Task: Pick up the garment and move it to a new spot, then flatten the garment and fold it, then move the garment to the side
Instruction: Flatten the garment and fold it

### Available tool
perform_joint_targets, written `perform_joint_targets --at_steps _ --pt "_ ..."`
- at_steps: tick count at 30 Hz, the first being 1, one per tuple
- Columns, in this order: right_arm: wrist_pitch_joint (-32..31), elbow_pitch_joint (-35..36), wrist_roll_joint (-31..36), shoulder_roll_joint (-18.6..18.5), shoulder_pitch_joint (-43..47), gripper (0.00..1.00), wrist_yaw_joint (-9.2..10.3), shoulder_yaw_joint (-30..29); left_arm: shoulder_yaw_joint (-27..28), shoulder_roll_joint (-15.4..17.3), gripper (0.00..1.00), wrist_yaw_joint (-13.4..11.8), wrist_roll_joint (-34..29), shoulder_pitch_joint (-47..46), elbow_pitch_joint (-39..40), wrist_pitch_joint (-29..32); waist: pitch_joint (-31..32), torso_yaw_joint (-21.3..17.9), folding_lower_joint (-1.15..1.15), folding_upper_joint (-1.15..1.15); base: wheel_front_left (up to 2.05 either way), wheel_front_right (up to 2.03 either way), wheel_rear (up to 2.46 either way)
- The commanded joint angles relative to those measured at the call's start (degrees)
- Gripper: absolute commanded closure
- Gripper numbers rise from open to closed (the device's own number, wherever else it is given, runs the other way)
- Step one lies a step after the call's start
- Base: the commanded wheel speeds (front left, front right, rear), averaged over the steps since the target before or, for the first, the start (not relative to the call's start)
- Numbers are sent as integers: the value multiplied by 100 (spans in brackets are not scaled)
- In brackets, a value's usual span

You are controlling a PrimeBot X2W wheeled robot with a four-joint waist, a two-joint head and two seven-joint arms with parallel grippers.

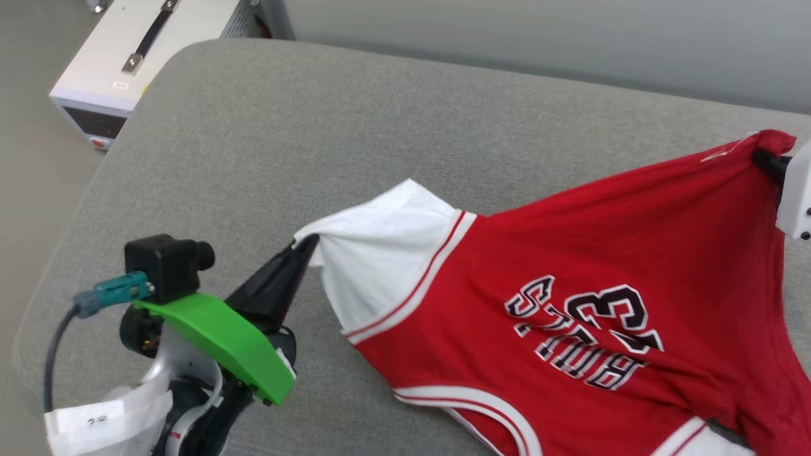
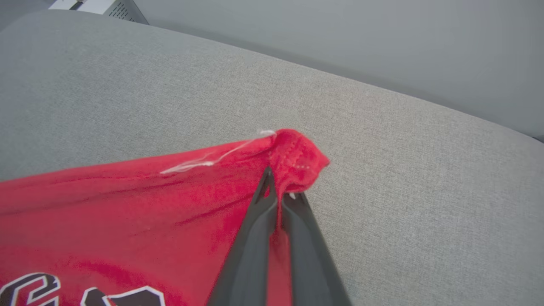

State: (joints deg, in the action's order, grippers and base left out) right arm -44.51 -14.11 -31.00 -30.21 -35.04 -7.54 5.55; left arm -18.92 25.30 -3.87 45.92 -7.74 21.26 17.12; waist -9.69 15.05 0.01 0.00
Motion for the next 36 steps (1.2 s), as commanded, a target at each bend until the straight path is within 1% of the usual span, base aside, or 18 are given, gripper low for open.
perform_joint_targets --at_steps 1,6,10,16,21,24,29,33,36 --pt "340 346 -190 -144 160 100 5 1 339 -52 100 -84 77 -173 143 -291 520 -547 -1 0 0 0 0" --pt "669 928 -334 -218 295 100 5 -189 690 14 100 -108 20 -339 315 -573 709 -768 -1 0 0 0 0" --pt "856 1417 -377 -193 383 100 5 -309 995 -9 100 -156 71 -500 510 -792 809 -948 -1 0 0 0 0" --pt "924 2016 -373 -107 490 100 5 -474 1439 60 100 -260 53 -763 807 -1014 915 -1193 -1 0 0 0 0" --pt "897 2398 -374 -27 473 100 5 -693 1744 120 100 -344 62 -1131 1026 -1104 894 -1322 -1 0 0 0 0" --pt "911 2578 -370 -3 367 100 5 -778 1892 210 100 -384 64 -1470 1080 -1075 799 -1389 -1 0 0 0 0" --pt "953 2653 -289 -4 68 100 5 -852 1975 433 100 -395 54 -2131 987 -878 519 -1460 -1 0 0 0 0" --pt "1045 2579 -179 -16 -314 100 5 -884 1979 694 100 -320 45 -2753 703 -652 128 -1482 -1 0 0 0 0" --pt "1172 2427 -55 -64 -692 100 5 -875 1928 914 100 -183 25 -3296 386 -492 -225 -1491 -1 0 0 0 0"
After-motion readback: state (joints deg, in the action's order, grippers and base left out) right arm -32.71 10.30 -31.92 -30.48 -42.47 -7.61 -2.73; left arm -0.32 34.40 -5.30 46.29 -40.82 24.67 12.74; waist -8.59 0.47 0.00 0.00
